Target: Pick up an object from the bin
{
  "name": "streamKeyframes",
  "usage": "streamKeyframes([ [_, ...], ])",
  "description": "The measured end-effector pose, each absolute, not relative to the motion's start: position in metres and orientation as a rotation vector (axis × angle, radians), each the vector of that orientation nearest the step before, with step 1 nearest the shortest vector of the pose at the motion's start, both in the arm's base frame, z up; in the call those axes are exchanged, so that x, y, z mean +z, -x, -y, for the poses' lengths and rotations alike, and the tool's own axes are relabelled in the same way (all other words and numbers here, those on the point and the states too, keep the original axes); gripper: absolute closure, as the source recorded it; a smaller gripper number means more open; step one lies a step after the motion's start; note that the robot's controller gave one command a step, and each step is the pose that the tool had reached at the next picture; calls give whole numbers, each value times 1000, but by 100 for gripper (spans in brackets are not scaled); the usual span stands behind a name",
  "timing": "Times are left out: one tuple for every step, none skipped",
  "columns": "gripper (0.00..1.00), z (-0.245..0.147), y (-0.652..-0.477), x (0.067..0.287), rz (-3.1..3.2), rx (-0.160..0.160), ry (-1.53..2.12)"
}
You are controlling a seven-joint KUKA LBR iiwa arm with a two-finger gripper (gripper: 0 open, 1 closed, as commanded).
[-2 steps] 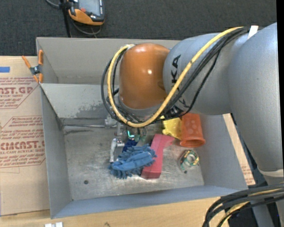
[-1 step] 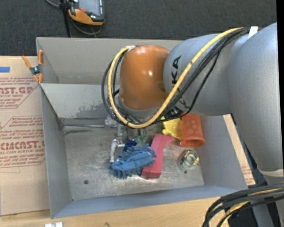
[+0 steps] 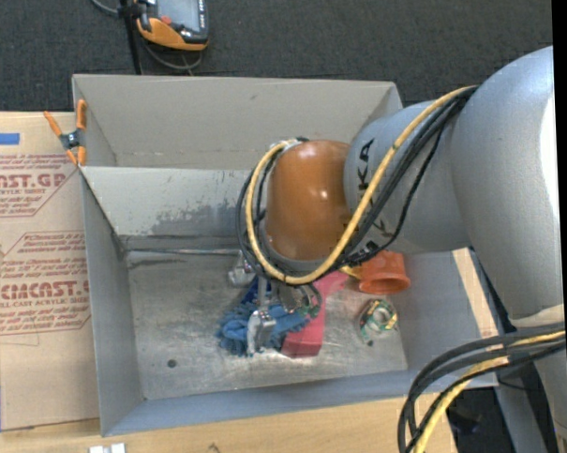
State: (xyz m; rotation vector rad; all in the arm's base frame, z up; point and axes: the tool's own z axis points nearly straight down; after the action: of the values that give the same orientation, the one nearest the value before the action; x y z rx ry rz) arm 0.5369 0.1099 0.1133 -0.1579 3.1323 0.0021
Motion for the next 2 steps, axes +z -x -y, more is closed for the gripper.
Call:
streamKeyframes([
  [0, -93, -540, 77, -3124, -5, 351],
  [100, -100, -527, 76, -3021, -3, 886],
])
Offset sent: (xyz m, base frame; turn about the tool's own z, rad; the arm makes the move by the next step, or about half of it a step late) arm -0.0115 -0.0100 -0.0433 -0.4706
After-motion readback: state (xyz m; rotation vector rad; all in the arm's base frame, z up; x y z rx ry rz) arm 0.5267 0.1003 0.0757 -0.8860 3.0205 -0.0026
